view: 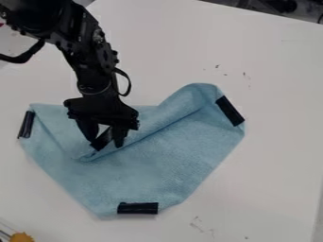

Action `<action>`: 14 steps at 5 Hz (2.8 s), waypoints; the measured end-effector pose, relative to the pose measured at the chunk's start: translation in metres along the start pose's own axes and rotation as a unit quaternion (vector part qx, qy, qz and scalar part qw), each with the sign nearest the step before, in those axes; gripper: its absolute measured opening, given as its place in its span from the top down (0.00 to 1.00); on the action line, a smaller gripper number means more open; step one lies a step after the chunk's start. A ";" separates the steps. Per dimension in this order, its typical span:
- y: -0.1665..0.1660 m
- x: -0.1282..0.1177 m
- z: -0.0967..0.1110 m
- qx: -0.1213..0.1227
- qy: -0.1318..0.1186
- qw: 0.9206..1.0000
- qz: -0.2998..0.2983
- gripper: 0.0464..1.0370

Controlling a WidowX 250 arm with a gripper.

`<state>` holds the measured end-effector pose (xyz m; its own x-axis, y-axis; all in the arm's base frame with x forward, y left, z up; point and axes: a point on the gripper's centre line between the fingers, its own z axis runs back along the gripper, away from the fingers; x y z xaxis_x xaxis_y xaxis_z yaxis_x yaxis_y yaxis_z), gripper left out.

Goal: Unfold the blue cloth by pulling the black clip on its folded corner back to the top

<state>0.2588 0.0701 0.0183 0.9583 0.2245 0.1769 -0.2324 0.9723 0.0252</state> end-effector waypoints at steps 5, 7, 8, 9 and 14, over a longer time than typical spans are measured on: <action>-0.002 0.044 0.015 0.006 -0.030 0.998 -0.053 0.98; 0.018 0.117 -0.004 0.000 -0.058 0.991 -0.122 0.98; 0.021 0.138 -0.022 -0.013 -0.051 0.986 -0.156 0.98; 0.022 0.155 -0.031 -0.020 -0.049 0.980 -0.189 0.98; 0.037 0.217 -0.027 -0.008 -0.098 0.961 -0.257 0.04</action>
<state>0.4626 0.1567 0.0313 0.8958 -0.3003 0.3277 0.2671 0.9530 0.1430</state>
